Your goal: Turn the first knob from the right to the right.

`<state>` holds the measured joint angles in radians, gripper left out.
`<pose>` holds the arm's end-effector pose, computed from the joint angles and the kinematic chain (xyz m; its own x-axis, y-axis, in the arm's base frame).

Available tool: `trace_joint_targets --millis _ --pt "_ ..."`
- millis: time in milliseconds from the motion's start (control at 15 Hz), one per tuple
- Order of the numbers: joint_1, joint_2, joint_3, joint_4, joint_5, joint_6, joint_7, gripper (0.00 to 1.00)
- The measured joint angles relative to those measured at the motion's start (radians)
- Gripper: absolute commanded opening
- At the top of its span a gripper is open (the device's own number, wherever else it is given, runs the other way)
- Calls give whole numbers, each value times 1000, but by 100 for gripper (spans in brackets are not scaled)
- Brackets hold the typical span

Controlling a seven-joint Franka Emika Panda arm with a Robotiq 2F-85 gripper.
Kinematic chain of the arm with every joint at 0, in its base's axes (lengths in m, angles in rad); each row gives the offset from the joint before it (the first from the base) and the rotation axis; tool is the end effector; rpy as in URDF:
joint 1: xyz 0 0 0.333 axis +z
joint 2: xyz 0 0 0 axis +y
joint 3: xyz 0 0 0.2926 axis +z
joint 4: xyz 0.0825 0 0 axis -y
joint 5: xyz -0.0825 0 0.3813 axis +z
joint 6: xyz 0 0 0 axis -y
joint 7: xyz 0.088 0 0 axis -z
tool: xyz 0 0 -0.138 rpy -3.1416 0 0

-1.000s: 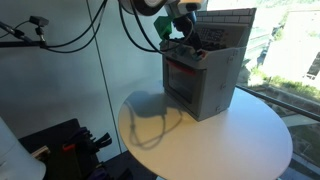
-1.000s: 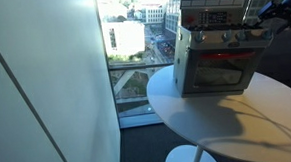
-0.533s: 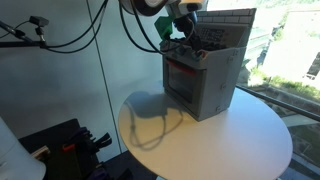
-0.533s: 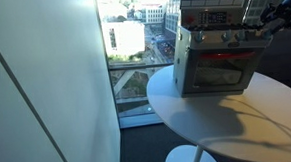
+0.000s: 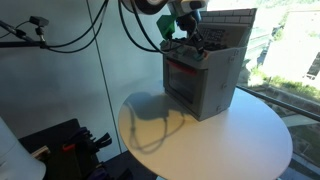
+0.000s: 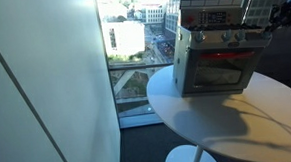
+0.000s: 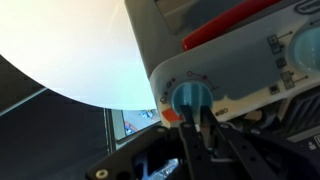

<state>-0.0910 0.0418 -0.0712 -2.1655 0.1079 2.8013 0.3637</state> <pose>0.5919 -0.1006 0.3964 0.6666 -0.5621 0.4896 -0.4931 -0.8251 -0.2758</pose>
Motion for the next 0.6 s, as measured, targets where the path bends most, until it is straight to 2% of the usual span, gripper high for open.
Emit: trace_joint_targets --millis 600 --pt "0 0 -3 0 1 0 54 6"
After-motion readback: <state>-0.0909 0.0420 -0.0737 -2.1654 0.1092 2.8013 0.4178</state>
